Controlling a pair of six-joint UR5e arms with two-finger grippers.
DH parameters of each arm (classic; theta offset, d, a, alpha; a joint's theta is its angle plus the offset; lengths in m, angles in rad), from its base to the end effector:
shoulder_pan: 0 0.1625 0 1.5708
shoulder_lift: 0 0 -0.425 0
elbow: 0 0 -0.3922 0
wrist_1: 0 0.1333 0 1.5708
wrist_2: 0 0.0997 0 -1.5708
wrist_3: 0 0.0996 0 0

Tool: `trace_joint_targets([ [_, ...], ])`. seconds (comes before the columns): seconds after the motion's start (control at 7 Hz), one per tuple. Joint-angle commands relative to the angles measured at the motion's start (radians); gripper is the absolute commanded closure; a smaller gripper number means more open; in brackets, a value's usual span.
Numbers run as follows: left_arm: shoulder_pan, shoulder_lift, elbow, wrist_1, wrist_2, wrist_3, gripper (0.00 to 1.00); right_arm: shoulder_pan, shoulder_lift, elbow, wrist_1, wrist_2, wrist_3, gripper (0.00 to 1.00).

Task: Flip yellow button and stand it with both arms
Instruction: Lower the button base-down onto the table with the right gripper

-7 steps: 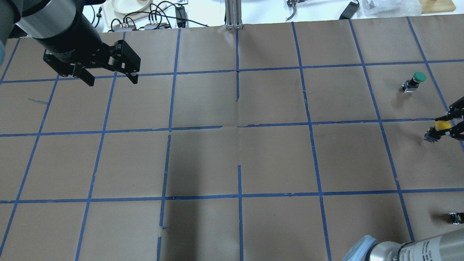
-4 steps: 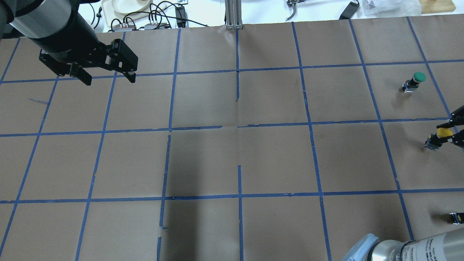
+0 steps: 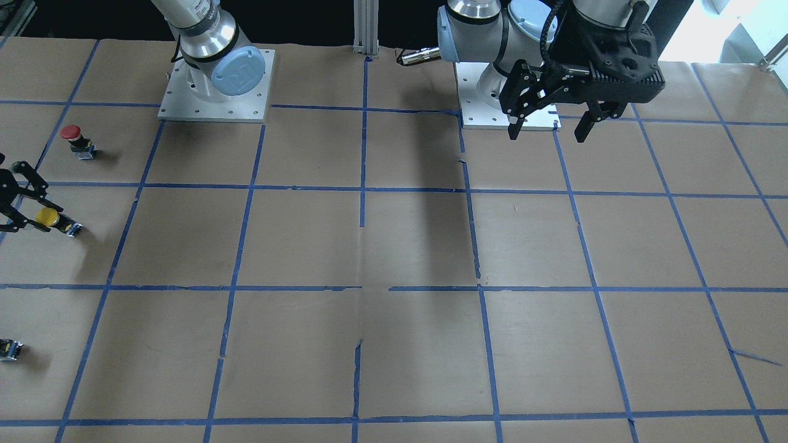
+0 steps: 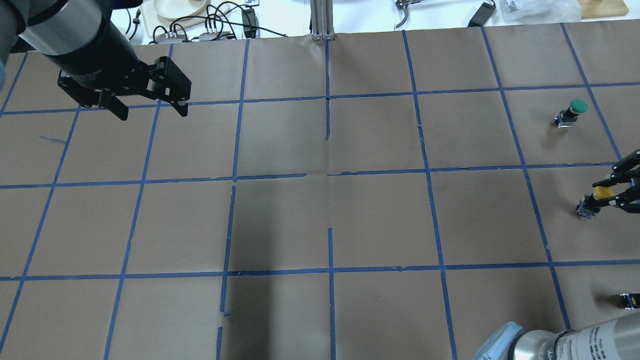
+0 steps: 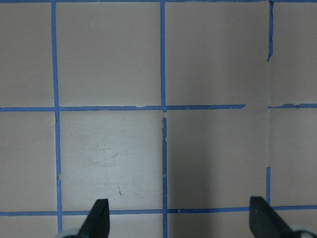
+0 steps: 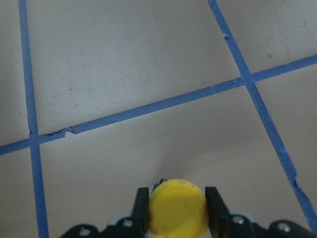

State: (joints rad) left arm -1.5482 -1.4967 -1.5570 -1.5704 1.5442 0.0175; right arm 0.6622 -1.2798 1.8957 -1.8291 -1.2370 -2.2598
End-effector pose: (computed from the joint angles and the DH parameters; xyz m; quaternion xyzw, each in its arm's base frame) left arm -0.1254 -0.4703 0.5304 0.0020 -0.9989 0.0444 0.0124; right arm -0.2943 -0.4398 0.2200 -0.5838 0.7757 -0.1658 0.1732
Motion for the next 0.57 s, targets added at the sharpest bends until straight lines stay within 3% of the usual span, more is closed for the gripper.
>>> trace_joint_targets([
  [0.0, 0.002, -0.004, -0.006, 0.007, 0.004, 0.001, 0.0, -0.003, 0.002, -0.001, 0.001, 0.002, -0.003, 0.63],
  [0.43, 0.002, -0.004, -0.018, 0.023, 0.005, -0.002, 0.0, -0.004, 0.002, 0.0, -0.002, -0.002, -0.003, 0.42],
])
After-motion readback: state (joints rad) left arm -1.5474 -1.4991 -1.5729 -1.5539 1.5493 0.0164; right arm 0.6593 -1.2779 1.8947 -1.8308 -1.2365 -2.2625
